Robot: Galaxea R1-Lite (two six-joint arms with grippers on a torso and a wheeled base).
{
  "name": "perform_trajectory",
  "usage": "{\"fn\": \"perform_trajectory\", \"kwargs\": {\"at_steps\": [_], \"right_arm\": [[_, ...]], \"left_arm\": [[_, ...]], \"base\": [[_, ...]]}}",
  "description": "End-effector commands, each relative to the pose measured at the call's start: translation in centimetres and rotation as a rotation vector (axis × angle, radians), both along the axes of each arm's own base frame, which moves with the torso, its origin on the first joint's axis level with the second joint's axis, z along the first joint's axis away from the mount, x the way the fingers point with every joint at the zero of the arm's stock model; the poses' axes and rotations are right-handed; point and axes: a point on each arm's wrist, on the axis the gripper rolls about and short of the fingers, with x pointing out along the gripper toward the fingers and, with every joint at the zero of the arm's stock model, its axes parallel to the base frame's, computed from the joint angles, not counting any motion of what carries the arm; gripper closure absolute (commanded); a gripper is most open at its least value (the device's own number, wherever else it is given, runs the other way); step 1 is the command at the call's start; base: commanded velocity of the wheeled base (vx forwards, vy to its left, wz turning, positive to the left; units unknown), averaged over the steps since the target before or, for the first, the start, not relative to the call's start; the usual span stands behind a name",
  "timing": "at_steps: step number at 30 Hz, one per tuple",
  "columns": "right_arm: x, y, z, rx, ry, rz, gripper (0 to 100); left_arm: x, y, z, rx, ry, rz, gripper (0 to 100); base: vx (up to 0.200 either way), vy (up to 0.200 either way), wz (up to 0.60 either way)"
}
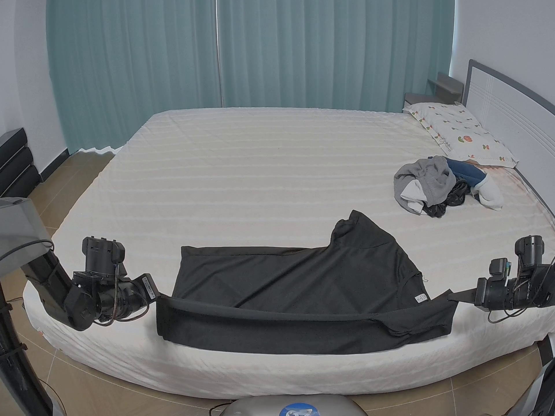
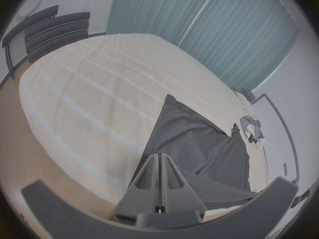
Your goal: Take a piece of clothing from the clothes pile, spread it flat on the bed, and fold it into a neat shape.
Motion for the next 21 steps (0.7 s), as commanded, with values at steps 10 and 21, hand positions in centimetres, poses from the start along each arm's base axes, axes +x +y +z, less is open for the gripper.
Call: {"fn": "perform_trajectory", "kwargs": {"at_steps": [10,21], "right_arm": [[3.1,-0.5,-3.9,0.066,0.002,-0.057,100],[4.4,0.6,-6.3,0.092,-0.03,-0.13,100]], "left_arm": [[2.6,-0.2,-5.0,-0.039,0.035,0.087,100],[3.8,-0.4,-5.9,-0.055,0.036,0.109,100]], "base": [[0.0,0.0,0.0],[0.0,0.0,0.0]]}}
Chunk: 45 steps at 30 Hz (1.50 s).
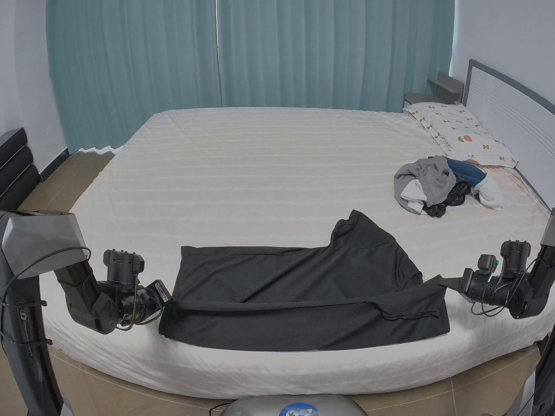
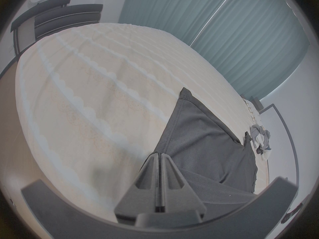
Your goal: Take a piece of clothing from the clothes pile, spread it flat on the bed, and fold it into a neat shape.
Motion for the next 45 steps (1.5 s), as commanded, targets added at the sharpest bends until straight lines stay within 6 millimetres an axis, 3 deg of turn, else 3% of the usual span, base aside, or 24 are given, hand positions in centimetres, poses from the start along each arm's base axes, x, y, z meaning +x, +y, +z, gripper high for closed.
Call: {"fn": "perform_trajectory", "kwargs": {"at_steps": [1,14,27,28,31,32,45], "right_arm": [[-0.1,1.0,-2.7,0.014,0.081,0.005,100],[0.7,0.9,-2.8,0.012,0.051,-0.059,100],[1.2,1.4,-4.8,-0.015,0.031,-0.105,100],[1.3,1.5,-4.9,-0.016,0.031,-0.102,100],[1.3,1.5,-4.9,-0.017,0.03,-0.104,100],[1.4,1.5,-4.8,-0.016,0.029,-0.107,0],[1.6,1.9,-3.0,0.05,-0.048,-0.225,0]], "left_arm": [[0.6,-0.1,-0.8,-0.014,0.009,0.014,100],[1.5,-0.2,-0.6,-0.068,-0.014,0.062,100],[2.2,-0.7,-0.7,-0.087,-0.026,0.065,100],[2.3,-0.7,-0.6,-0.098,-0.03,0.074,0],[2.6,-0.8,-0.5,-0.113,-0.037,0.086,0],[2.6,-0.8,-0.5,-0.114,-0.037,0.087,0],[3.1,-0.6,0.2,-0.168,-0.083,0.13,0]], "base": [[0.0,0.0,0.0],[0.0,0.0,0.0],[0.0,0.0,0.0],[0.0,0.0,0.0],[0.0,0.0,0.0],[0.0,0.0,0.0],[0.0,0.0,0.0]]}}
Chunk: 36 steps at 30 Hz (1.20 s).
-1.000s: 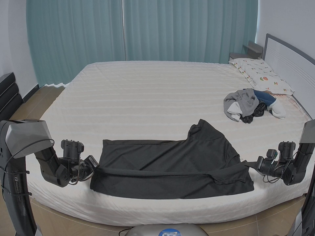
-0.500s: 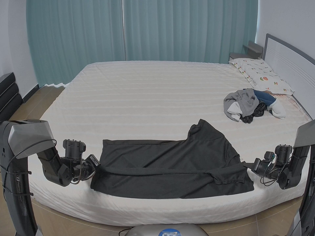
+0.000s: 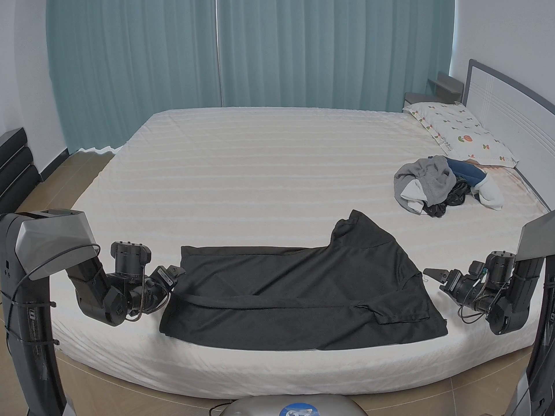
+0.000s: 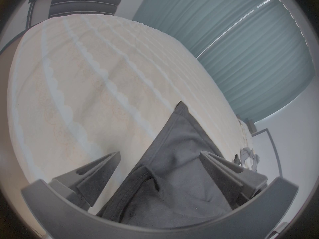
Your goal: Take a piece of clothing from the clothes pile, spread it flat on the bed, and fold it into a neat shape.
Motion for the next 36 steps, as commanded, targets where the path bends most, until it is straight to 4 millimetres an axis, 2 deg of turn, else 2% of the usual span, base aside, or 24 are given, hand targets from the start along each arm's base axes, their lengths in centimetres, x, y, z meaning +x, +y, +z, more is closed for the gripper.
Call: {"fn": "perform_trajectory", "kwargs": {"at_steps": [1,6,8,12,15,21,33,36], "right_arm": [[-1.0,1.2,1.3,0.028,-0.001,-0.021,0],[-3.1,3.6,2.3,0.066,0.055,0.034,0],[-4.3,5.2,2.1,0.085,0.103,0.08,0],[-4.6,6.3,1.6,0.09,0.138,0.114,0],[-4.7,7.1,0.4,0.086,0.186,0.135,0],[-4.3,8.4,-1.1,0.055,0.231,0.103,0],[-4.4,9.0,-1.1,0.047,0.251,0.077,0],[-4.2,9.0,-0.3,0.031,0.219,0.042,0]], "left_arm": [[0.2,0.2,0.7,-0.03,-0.043,0.026,0],[-0.2,0.7,1.6,-0.043,-0.073,0.039,0],[-0.6,0.9,2.1,-0.052,-0.075,0.039,0],[-0.9,0.9,2.4,-0.078,-0.075,0.053,0],[-0.8,1.0,2.3,-0.079,-0.074,0.055,0],[-0.8,1.1,2.1,-0.078,-0.07,0.059,0],[-0.8,1.1,2.0,-0.069,-0.067,0.059,0],[-0.8,1.1,2.4,-0.072,-0.077,0.06,0]], "base": [[0.0,0.0,0.0],[0.0,0.0,0.0],[0.0,0.0,0.0],[0.0,0.0,0.0],[0.0,0.0,0.0],[0.0,0.0,0.0],[0.0,0.0,0.0],[0.0,0.0,0.0]]}}
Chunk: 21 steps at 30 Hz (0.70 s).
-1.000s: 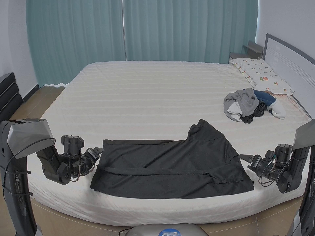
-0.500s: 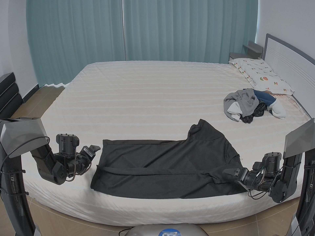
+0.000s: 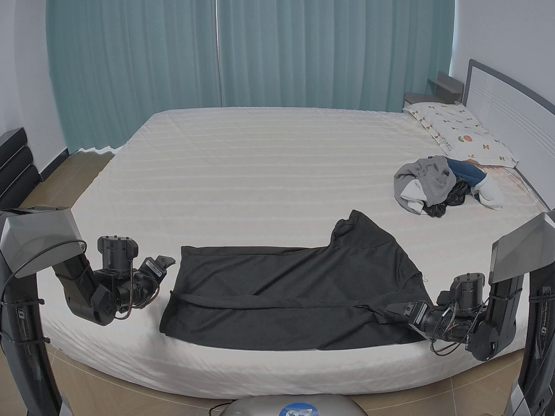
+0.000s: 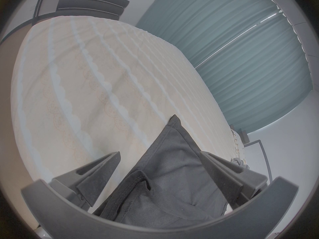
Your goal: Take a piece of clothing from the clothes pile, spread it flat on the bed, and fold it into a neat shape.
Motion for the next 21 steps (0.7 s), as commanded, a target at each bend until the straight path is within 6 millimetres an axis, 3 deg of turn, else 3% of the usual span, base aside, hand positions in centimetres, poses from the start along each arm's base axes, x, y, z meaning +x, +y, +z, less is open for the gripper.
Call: {"fn": "perform_trajectory", "kwargs": {"at_steps": [1,5,14,21], "right_arm": [[0.1,0.0,0.8,-0.012,-0.027,-0.024,0],[0.1,0.0,0.8,-0.021,-0.021,-0.032,0],[0.7,0.2,0.3,-0.02,0.019,-0.051,0],[3.0,0.5,-0.2,0.01,-0.005,-0.139,0]], "left_arm": [[0.0,0.0,0.4,-0.005,-0.01,0.002,0],[0.0,0.0,0.3,0.001,-0.009,0.006,0],[0.0,-0.1,0.0,0.007,-0.002,0.003,0],[0.1,-0.1,0.0,0.009,-0.004,0.003,0]], "base": [[0.0,0.0,0.0],[0.0,0.0,0.0],[-0.2,0.0,0.0],[0.0,0.0,0.0]]}}
